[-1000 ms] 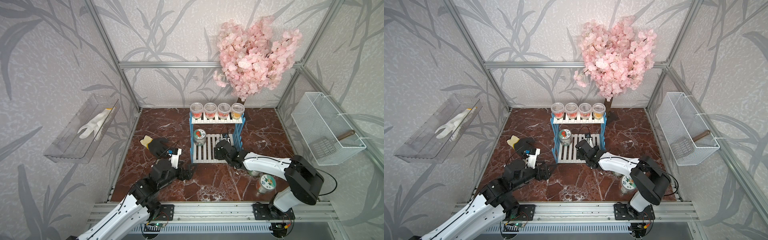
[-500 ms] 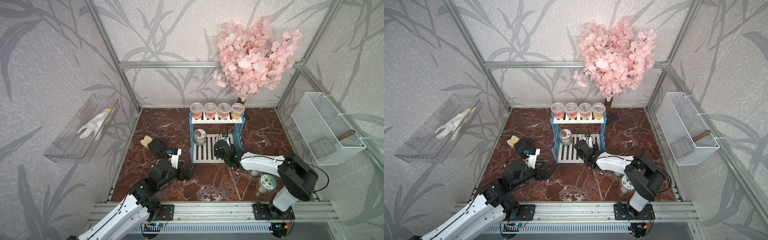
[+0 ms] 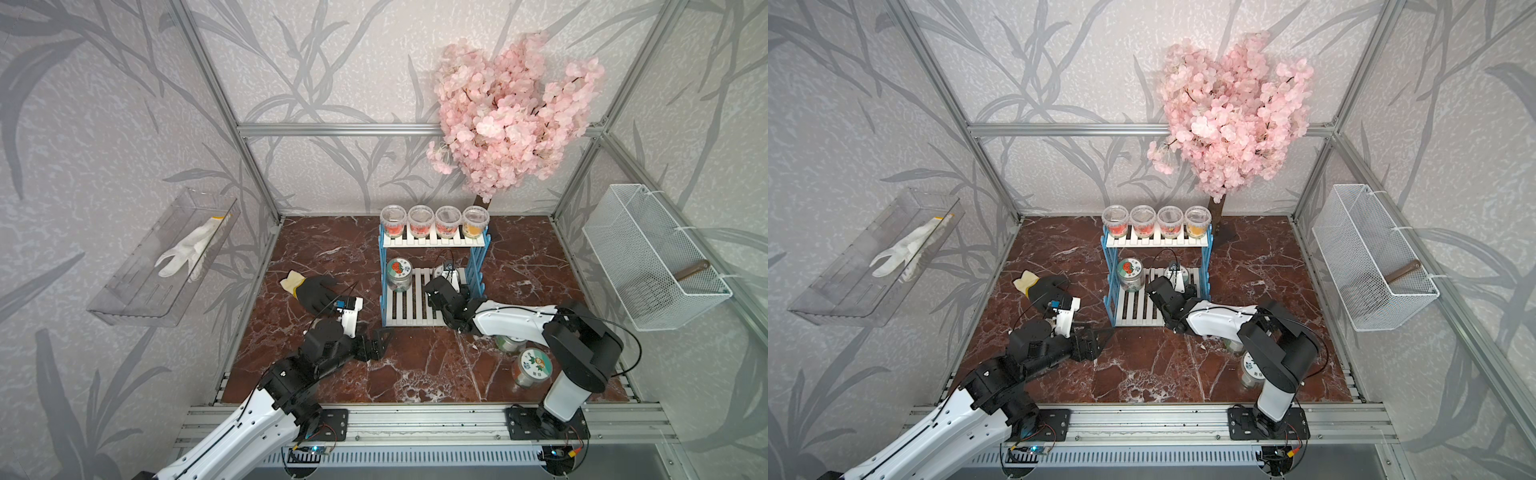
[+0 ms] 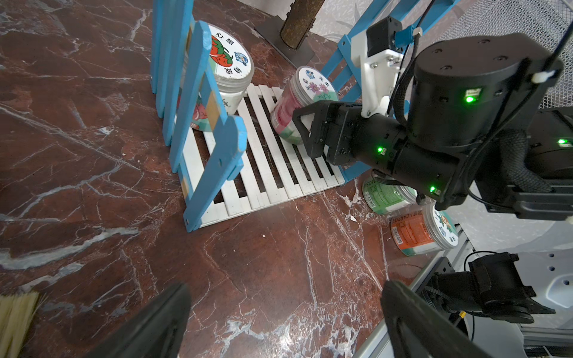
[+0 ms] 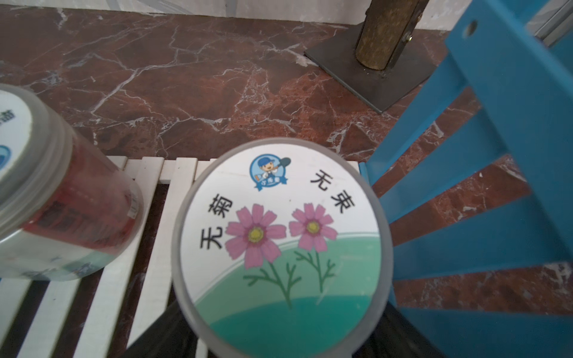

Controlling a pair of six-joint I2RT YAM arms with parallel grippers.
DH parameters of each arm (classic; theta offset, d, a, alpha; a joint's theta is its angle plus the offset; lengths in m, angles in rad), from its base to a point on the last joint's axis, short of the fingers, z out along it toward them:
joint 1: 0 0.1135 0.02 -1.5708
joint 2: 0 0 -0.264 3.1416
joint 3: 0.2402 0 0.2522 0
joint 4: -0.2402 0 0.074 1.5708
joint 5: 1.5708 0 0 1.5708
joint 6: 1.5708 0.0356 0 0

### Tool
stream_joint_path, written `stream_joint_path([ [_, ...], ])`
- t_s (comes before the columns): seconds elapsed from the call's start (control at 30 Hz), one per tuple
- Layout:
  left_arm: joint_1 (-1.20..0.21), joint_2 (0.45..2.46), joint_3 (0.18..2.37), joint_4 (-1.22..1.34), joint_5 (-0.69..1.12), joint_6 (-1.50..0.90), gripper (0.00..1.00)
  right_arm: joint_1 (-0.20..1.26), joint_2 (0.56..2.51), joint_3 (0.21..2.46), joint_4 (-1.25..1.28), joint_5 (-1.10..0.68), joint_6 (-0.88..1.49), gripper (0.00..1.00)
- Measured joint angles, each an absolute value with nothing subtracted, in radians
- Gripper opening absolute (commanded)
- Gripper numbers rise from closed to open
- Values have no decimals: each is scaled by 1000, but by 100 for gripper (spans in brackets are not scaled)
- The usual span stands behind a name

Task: Place the seed container on the shelf
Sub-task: Place the seed jar on the shelf.

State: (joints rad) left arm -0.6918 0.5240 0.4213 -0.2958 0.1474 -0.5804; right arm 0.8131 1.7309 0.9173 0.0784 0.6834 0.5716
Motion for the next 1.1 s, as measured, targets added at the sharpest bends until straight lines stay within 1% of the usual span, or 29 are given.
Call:
stream_joint_path([
  [0.67,-692,524,421,-296,153,-590,100,799,1782,949,84,752,598,82],
  [1.1,-692,525,421,-301,154,-598,100,797,1786,949,83,759,598,82],
])
